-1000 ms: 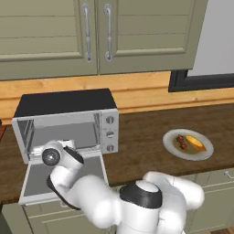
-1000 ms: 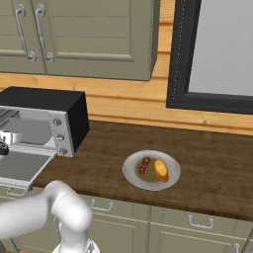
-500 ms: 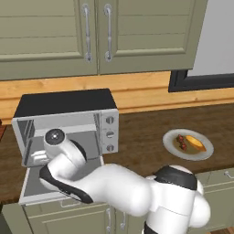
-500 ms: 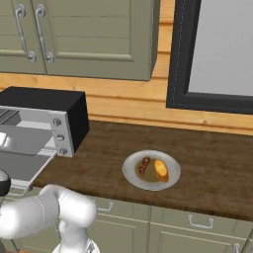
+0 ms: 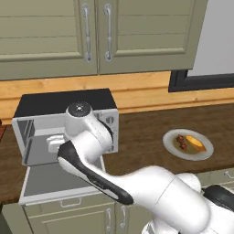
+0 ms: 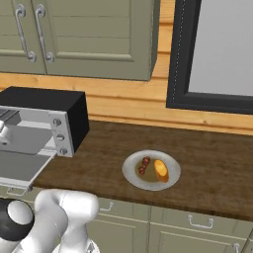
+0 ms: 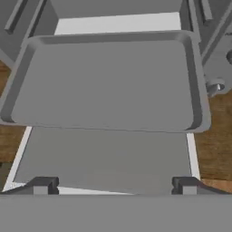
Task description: Pick up the kebab skewer and baguette bread, and place them inside the toaster oven. Close the toaster oven door and start by setting the timer.
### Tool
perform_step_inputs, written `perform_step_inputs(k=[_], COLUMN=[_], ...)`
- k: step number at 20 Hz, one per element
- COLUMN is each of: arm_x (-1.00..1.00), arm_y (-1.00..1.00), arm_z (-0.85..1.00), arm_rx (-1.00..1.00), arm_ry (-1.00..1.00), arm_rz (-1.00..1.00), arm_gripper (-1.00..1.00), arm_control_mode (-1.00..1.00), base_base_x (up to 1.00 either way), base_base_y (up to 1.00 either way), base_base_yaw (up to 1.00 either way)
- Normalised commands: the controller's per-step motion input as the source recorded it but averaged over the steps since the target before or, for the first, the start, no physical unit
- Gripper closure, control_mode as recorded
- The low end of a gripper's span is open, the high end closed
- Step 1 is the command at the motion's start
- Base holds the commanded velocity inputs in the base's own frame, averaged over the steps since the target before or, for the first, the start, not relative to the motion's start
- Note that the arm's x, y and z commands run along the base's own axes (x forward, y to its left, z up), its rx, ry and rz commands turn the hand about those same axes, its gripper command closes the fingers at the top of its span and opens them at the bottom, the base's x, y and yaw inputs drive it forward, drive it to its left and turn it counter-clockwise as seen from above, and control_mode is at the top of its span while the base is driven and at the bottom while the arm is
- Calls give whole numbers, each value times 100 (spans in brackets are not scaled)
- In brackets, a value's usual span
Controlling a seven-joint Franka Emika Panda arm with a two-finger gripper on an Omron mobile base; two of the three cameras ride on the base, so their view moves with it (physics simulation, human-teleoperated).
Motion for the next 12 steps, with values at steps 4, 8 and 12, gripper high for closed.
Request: perform_step_inputs(k=[4,8,12], arm_x=[-66,-20,-9], arm_y=[-100,-100,-100], arm_z=[21,23,18], arm_rx=[1,5,2], arm_ry=[3,10,10], arm_rz=[0,0,0], arm_gripper=[-100,-100,-100], arm_control_mode=[-100,-100,-100], base_base_x=[0,0,0], base_base_y=[0,0,0], base_base_yaw=[0,0,0])
